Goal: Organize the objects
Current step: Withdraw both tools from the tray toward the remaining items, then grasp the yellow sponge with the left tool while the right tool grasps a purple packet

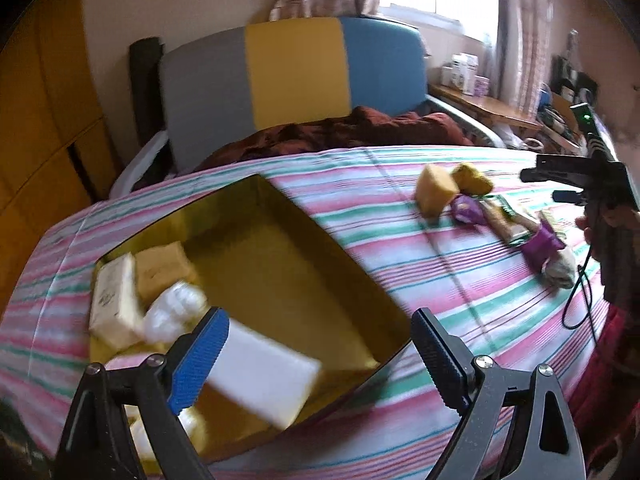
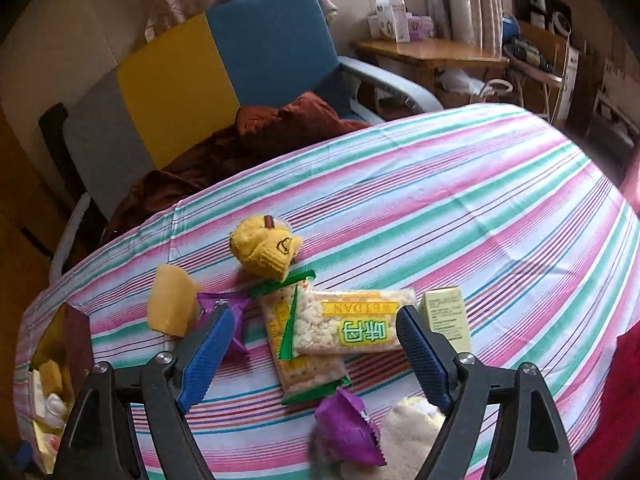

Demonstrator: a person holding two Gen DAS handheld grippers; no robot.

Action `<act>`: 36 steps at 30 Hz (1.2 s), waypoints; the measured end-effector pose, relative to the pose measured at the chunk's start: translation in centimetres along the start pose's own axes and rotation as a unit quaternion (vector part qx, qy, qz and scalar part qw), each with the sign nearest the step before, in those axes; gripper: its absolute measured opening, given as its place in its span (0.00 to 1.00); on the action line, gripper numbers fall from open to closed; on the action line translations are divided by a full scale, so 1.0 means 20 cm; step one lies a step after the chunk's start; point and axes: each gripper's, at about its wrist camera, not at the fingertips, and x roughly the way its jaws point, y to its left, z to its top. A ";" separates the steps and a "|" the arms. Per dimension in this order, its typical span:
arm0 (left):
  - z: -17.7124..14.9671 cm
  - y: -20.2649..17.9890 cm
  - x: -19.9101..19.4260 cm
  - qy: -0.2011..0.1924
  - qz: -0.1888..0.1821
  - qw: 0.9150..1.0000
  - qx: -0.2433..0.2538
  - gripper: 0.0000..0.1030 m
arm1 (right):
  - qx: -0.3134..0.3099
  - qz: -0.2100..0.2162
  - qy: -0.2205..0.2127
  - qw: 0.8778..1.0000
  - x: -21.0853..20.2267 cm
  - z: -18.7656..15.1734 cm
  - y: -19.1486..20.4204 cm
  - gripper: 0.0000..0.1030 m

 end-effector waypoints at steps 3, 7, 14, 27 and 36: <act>0.09 -0.10 0.06 -0.005 -0.017 1.000 0.018 0.91 | 0.001 0.003 0.006 1.000 0.01 -0.01 0.01 0.82; 0.21 -0.23 0.14 -0.007 -0.037 0.999 0.038 0.91 | 0.004 0.011 0.011 1.000 0.00 -0.01 0.00 0.82; 0.44 -0.43 0.40 0.005 -0.060 0.996 0.059 0.91 | 0.007 0.024 0.022 0.999 0.01 -0.01 -0.01 0.82; 0.69 -0.64 0.95 0.073 -0.083 0.992 0.065 0.91 | 0.006 0.039 0.043 0.998 0.04 -0.02 0.00 0.82; 0.71 -0.60 1.11 0.098 -0.145 0.984 0.021 0.36 | -0.028 0.033 0.048 0.998 0.07 -0.04 0.06 0.82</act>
